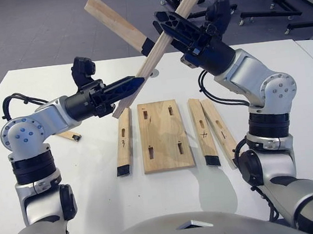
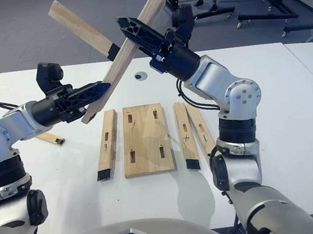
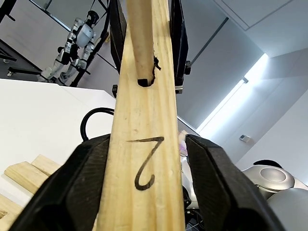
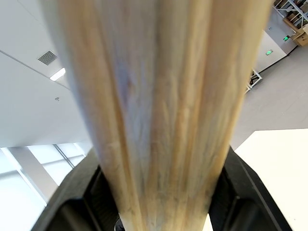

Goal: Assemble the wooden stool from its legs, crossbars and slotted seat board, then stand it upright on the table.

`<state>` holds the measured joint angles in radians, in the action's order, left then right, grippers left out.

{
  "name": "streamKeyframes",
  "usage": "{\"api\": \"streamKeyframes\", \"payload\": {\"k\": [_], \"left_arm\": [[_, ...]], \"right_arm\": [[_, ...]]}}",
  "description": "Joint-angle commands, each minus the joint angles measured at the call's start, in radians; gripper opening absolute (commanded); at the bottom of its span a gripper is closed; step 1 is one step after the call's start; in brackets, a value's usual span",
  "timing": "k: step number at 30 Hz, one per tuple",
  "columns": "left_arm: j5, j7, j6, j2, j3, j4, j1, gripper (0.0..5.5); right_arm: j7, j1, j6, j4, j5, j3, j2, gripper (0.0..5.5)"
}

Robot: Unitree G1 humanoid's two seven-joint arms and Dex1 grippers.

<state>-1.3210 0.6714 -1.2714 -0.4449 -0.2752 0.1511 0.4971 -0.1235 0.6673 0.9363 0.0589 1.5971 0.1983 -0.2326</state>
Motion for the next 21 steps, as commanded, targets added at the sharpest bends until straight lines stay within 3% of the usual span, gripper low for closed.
{"api": "streamKeyframes", "payload": {"k": [1,14,18,21], "left_arm": [[-0.017,0.013,0.020,-0.006,0.017,0.031,-0.001,3.38],[0.008,-0.105,0.051,-0.011,-0.032,-0.104,0.020,5.40],[0.090,-0.119,0.101,-0.058,-0.043,-0.088,-0.005,5.40],[0.179,-0.138,0.120,-0.189,-0.072,0.029,-0.048,5.40]], "right_arm": [[0.032,-0.010,-0.002,0.000,-0.035,0.000,-0.012,2.06],[0.010,-0.020,0.012,0.008,-0.060,0.005,-0.037,2.06],[-0.002,-0.014,0.015,0.001,-0.077,0.004,-0.049,2.06],[-0.033,0.007,0.016,0.001,-0.137,0.009,-0.104,2.06]]}}
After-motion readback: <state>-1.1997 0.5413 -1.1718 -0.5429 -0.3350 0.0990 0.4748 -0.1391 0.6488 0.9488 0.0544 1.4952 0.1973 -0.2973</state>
